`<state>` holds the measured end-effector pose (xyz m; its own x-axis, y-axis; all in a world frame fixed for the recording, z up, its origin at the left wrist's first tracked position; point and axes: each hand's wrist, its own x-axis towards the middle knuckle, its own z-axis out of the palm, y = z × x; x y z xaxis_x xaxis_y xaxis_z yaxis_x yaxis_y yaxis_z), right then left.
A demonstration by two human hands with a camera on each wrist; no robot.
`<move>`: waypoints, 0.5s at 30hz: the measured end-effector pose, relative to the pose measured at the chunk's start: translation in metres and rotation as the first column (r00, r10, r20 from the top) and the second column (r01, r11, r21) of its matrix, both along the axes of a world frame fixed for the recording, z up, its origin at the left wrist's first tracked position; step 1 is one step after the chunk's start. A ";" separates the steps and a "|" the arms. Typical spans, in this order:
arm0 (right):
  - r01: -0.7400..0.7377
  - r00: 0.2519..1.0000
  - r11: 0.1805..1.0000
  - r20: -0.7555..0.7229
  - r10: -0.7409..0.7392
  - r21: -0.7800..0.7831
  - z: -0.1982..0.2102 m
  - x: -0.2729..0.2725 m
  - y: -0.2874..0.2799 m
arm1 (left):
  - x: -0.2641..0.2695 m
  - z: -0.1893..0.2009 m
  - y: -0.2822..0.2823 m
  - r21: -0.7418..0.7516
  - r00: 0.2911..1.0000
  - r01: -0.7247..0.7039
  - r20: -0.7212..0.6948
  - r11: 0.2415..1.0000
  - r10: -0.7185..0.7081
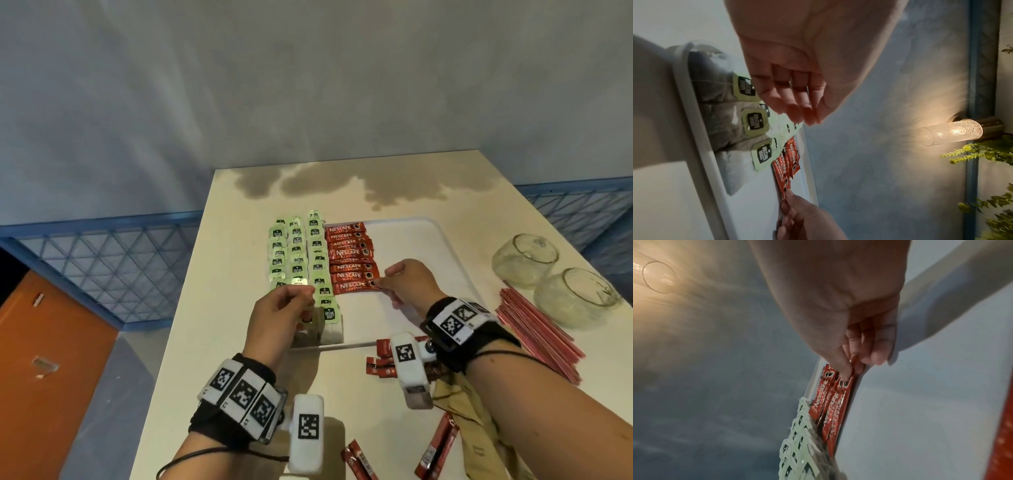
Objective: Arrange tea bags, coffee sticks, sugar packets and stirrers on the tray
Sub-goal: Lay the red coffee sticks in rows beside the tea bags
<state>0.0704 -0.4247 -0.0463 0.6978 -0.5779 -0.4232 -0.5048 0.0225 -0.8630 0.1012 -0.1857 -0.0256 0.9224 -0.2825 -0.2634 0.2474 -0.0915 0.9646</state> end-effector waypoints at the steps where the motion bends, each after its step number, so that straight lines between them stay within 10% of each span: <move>1: -0.003 1.000 1.000 -0.004 0.003 -0.005 0.000 0.002 -0.001 | 0.001 0.000 0.000 0.000 1.000 -0.001 0.005 1.000 0.001; 10: -0.039 0.999 0.999 0.011 0.039 0.002 0.007 -0.004 0.002 | -0.007 0.012 0.008 0.054 0.991 0.060 0.120 0.997 -0.066; 15: -0.394 0.919 0.911 -0.026 0.394 -0.122 0.039 -0.055 0.011 | -0.042 0.015 0.015 0.140 0.940 0.293 0.137 0.946 -0.312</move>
